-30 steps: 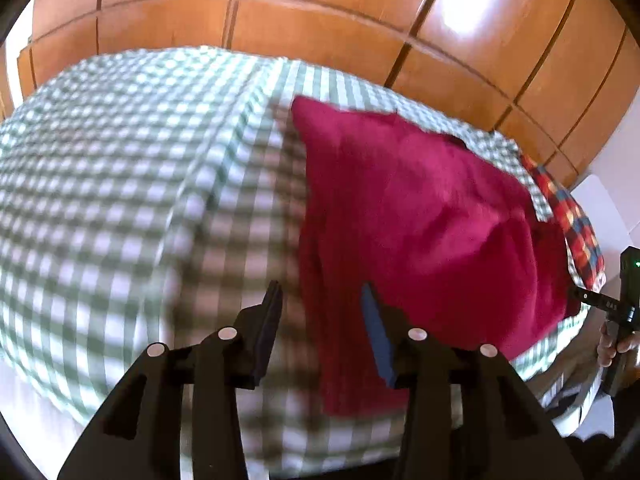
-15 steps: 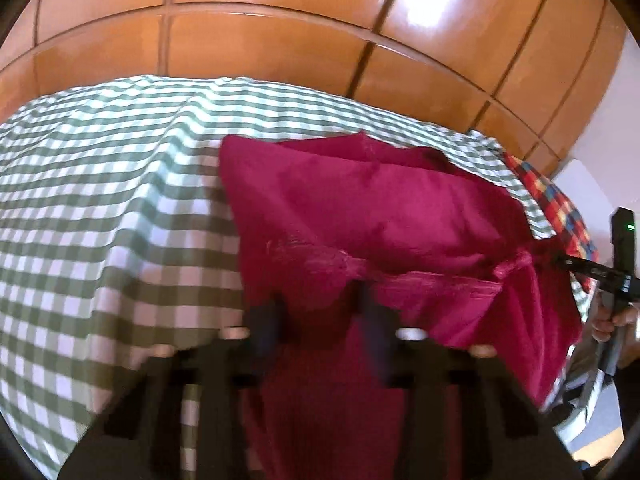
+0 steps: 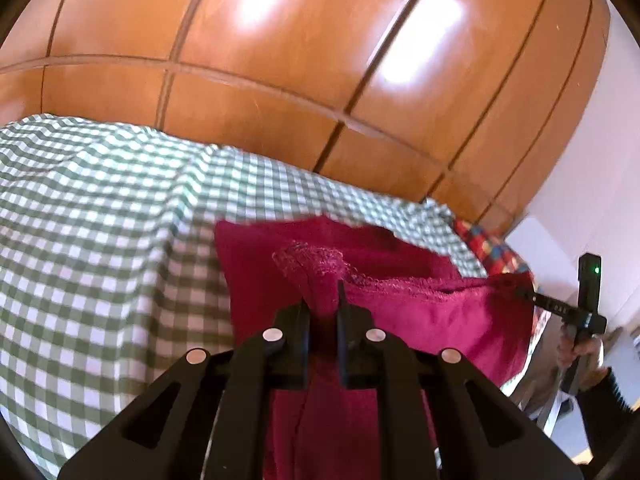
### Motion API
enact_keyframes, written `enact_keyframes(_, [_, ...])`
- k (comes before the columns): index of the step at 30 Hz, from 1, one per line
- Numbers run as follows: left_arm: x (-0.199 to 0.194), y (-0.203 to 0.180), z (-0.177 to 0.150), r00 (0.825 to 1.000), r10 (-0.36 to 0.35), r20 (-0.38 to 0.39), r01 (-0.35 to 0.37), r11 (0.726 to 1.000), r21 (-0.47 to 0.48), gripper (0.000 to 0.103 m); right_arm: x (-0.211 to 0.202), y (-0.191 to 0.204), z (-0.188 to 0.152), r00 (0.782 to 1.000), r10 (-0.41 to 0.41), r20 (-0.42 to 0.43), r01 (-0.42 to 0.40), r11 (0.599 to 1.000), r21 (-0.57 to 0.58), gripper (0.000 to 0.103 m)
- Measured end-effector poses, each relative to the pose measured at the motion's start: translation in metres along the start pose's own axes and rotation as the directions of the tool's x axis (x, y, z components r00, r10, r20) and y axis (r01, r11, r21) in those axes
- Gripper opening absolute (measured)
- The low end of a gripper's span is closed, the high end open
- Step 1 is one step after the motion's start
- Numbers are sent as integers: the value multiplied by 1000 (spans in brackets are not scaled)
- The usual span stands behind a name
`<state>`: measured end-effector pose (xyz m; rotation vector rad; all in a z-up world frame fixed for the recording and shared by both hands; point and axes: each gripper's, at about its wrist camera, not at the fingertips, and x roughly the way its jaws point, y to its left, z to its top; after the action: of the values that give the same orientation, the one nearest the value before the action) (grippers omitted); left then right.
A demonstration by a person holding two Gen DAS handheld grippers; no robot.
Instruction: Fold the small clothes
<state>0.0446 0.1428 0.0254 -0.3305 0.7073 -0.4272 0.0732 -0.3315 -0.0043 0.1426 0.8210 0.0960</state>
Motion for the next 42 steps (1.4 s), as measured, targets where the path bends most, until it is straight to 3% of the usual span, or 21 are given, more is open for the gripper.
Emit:
enact_keyframes(6, [36,12,39,996,93,-15,-94,995,-22,9,45,-4,46,1000,-4,5,4,999,41,7])
enact_keyframes(11, [86,22,72,979,196,-59,-196,981,3,9,100,-10,78,998,-44,-33,47,996,81,7])
enact_keyframes(16, [137,45,87,957,257,-133,-263,964,-32,9,152,-18,85,989,-106,-103,117,987,108,7])
enact_keyframes(20, [176,56,89,929,323,-184,-333,943,-27,9,188,-30,78,975,-139,-173,164,976,140,7])
enact_keyframes(22, [198,66,82,898,368,-241,-385,923,-22,10,204,-37,72,970,-126,-208,164,971,173,7])
enact_keyframes(23, [206,71,79,881,389,-270,-410,912,-23,14,208,-39,69,971,-115,-212,156,969,190,7])
enact_keyframes(25, [209,77,75,872,402,-280,-429,903,-39,21,207,-42,69,973,-102,-206,147,966,213,9])
enact_keyframes(27, [205,76,77,864,428,-266,-453,891,-40,34,200,-46,69,975,-96,-202,140,966,219,29])
enact_keyframes(28, [199,74,78,852,460,-252,-481,876,-25,45,194,-48,69,976,-96,-195,138,966,217,34])
enact_keyframes(30, [180,68,77,837,500,-220,-514,858,-7,49,174,-52,65,980,-107,-167,143,965,219,54])
enact_keyframes(36, [119,40,59,852,516,-93,-515,857,37,48,109,-75,22,993,-3,-116,37,956,292,54])
enact_keyframes(42, [83,-4,11,895,442,-56,-430,890,151,48,56,-67,-37,983,125,-132,-86,960,267,54])
